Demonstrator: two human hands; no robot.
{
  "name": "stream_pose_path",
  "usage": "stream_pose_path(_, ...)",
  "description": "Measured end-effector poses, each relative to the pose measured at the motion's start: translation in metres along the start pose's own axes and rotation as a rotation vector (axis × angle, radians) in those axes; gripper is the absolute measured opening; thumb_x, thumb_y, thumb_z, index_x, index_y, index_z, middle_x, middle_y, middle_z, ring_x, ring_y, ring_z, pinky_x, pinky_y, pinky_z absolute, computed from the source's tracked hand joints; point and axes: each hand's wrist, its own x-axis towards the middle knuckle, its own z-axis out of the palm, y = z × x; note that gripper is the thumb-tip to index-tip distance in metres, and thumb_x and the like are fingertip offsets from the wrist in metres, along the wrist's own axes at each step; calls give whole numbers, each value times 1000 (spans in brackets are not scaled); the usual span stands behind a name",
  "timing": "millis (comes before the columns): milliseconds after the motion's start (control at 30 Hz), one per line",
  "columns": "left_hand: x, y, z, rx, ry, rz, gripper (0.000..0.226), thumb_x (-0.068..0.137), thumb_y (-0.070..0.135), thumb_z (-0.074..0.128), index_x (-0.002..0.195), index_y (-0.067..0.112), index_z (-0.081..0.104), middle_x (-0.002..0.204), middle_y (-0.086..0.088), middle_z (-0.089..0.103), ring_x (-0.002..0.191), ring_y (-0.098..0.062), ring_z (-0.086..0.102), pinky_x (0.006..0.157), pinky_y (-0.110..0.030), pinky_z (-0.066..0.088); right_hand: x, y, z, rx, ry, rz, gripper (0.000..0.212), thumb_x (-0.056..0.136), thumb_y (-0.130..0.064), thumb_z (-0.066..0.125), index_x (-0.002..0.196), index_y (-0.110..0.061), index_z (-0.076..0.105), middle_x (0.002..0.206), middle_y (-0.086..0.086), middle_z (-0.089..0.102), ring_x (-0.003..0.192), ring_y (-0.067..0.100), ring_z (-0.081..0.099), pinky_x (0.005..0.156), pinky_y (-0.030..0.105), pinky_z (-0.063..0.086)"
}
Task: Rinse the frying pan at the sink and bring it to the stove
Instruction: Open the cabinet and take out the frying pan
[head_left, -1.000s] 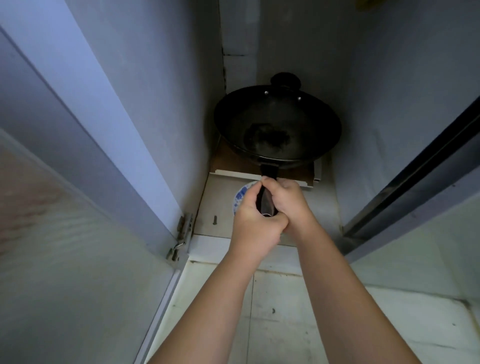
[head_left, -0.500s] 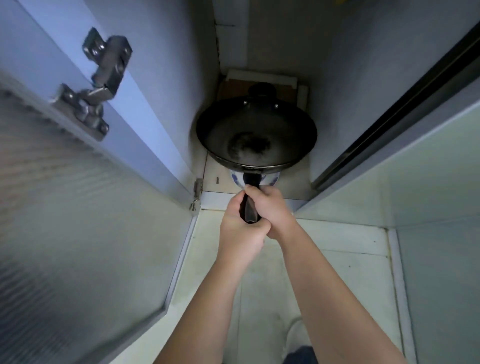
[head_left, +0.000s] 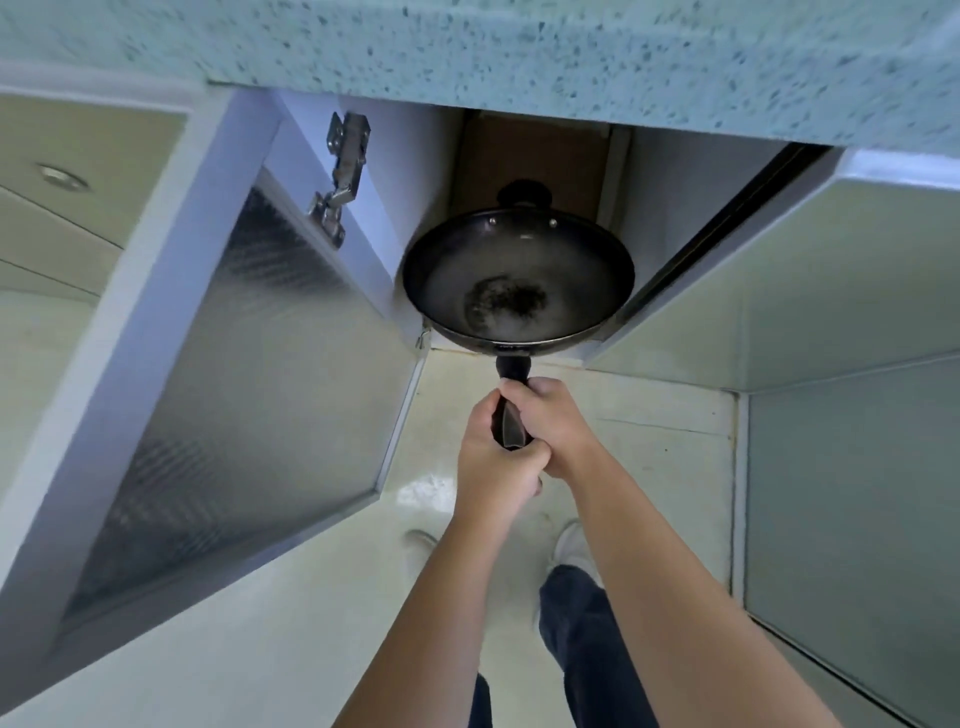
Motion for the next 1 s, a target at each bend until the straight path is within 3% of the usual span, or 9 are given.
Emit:
stream_pose_path(367, -97, 9, -7, 0, 23, -44, 60, 76, -3, 53, 129, 26, 48, 92, -3, 65, 50, -8, 50, 37, -13, 35, -94, -2, -5, -16, -14, 62, 24, 90, -15, 52, 68, -6, 49, 58, 6, 47, 52, 17, 48, 52, 27, 38)
stream_pose_path(600, -147, 21, -18, 38, 13, -87, 54, 76, -5, 49, 124, 22, 50, 67, -3, 56, 39, -9, 45, 32, -14, 32, -151, -8, -4, -26, -10, 108, 31, 91, -15, 51, 62, -7, 47, 55, 6, 45, 49, 17, 45, 49, 26, 34)
stream_pose_path(767, -173, 23, -35, 112, -20, -102, 55, 77, -2, 49, 125, 22, 50, 72, -4, 58, 41, -11, 47, 33, -14, 33, -185, -6, 7, 70, 43, 126, 32, 92, -15, 51, 61, -8, 45, 55, 6, 44, 49, 17, 44, 48, 26, 34)
stream_pose_path(933, -200, 29, -52, 198, -101, -103, 51, 78, -2, 49, 123, 22, 50, 67, -4, 54, 41, -11, 45, 29, -11, 29, -218, -3, 16, 177, 119, 132, 32, 92, -12, 50, 60, -9, 45, 52, 4, 42, 45, 15, 42, 36, 16, 32)
stream_pose_path(1000, -210, 31, -56, 240, -144, -95, 50, 79, -3, 49, 122, 22, 50, 67, -4, 54, 41, -11, 45, 28, -10, 27, -232, -1, 17, 231, 150, 144, 33, 91, -11, 50, 59, -9, 44, 52, 4, 41, 45, 15, 41, 38, 18, 30)
